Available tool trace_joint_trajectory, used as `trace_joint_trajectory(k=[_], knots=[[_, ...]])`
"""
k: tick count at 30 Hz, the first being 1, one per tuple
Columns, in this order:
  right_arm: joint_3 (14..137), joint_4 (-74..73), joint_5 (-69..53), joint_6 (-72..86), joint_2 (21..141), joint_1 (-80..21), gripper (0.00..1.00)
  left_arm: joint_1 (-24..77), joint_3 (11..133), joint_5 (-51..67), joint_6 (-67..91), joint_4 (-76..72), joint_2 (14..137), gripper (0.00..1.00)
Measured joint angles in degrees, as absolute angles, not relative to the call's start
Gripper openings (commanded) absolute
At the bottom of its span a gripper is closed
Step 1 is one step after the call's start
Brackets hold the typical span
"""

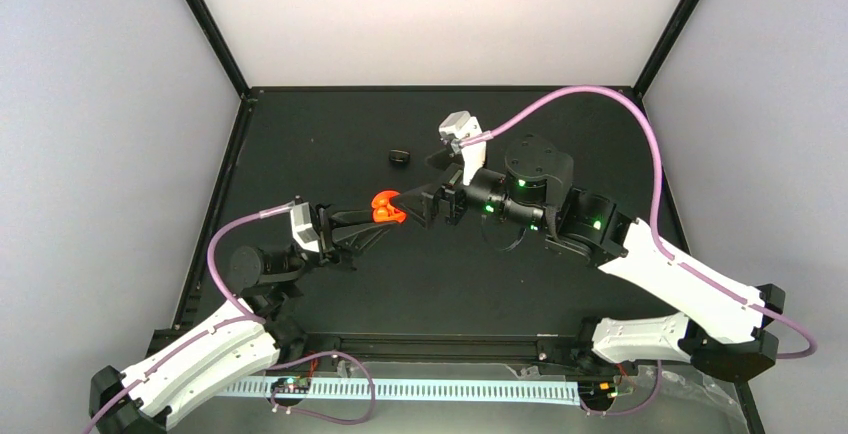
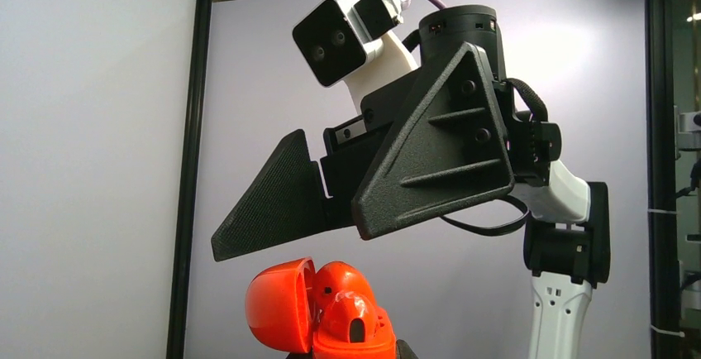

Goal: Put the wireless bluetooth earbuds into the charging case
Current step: Place the earbud in the charging case.

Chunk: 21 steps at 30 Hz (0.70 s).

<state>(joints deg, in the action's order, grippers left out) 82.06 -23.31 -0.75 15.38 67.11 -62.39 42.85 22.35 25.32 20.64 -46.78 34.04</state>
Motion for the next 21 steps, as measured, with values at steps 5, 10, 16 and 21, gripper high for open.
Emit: trace_joint_trajectory(k=[5, 10, 16, 21], knots=[[82.06, -23.44, 0.21, 15.35, 66.89, -62.39, 1.00, 42.85, 22.35, 25.56, 20.56, -46.78, 33.56, 0.01], [82.67, -24.77, 0.62, 15.31, 67.02, -62.39, 1.00, 42.85, 22.35, 26.15, 20.08, -46.74, 33.19, 0.02], [85.76, -26.15, -0.54, 14.94, 67.83, -62.39, 1.00, 42.85, 22.35, 27.29, 19.16, -46.52, 32.60, 0.01], [85.97, -26.79, -1.63, 14.41, 68.16, -62.39, 1.00, 42.85, 22.35, 27.86, 18.76, -46.28, 32.56, 0.01]])
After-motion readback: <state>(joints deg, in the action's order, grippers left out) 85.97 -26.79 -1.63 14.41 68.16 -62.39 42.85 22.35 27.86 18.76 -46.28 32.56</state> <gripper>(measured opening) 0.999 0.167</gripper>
